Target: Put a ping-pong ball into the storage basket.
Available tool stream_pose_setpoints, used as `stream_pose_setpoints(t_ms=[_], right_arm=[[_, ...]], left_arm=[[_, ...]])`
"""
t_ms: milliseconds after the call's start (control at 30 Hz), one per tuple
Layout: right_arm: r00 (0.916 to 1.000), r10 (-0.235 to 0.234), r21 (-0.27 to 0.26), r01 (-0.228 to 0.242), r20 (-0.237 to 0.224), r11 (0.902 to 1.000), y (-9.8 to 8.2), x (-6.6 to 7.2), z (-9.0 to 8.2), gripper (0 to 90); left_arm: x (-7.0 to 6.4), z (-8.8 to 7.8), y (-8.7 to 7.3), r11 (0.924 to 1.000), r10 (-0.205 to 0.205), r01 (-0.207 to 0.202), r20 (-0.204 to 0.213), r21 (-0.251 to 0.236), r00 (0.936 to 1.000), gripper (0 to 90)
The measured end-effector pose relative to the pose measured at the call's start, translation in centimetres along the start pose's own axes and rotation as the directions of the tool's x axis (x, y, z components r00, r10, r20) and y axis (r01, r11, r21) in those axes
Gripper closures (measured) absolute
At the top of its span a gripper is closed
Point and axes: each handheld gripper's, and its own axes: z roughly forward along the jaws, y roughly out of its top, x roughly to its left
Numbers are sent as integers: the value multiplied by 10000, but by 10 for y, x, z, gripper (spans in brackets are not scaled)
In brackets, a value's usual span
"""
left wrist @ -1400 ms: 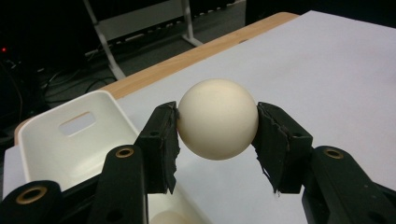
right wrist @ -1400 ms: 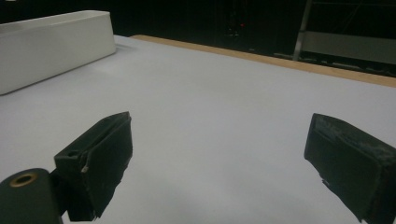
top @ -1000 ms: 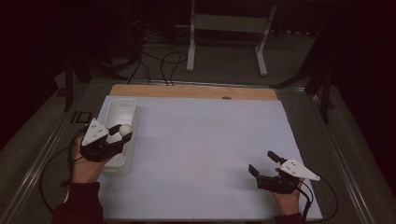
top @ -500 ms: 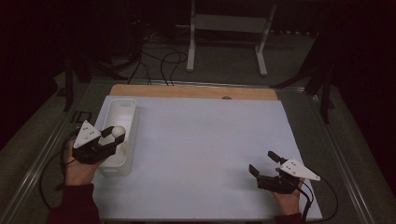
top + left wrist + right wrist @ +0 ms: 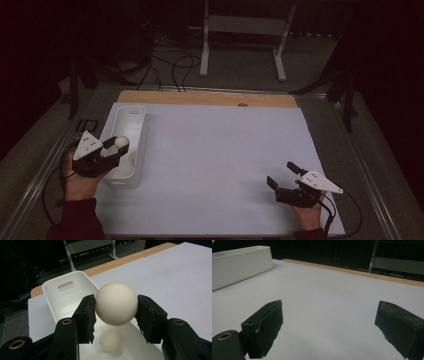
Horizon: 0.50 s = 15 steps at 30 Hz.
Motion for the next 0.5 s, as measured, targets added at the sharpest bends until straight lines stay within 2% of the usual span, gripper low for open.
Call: stream_pose_setpoints(t_ms=[367, 433, 467, 500], right_arm=[[10000, -7, -23, 7, 12, 10000, 0, 0, -1, 76], [10000, -4, -19, 4, 14, 10000, 0, 0, -1, 76], [10000, -7, -18, 7, 14, 10000, 0, 0, -1, 76], [10000, -6, -10, 6, 20, 10000, 0, 0, -1, 76]], left_arm=[[2, -2, -3, 9999, -73, 74, -58, 142, 10000, 505], [1, -2, -3, 9999, -94, 96, -227, 87, 9997, 497], [1, -2, -3, 9997, -238, 238, -303, -14, 9993, 357], [2, -2, -3, 9993, -366, 365, -349, -56, 9987, 357]])
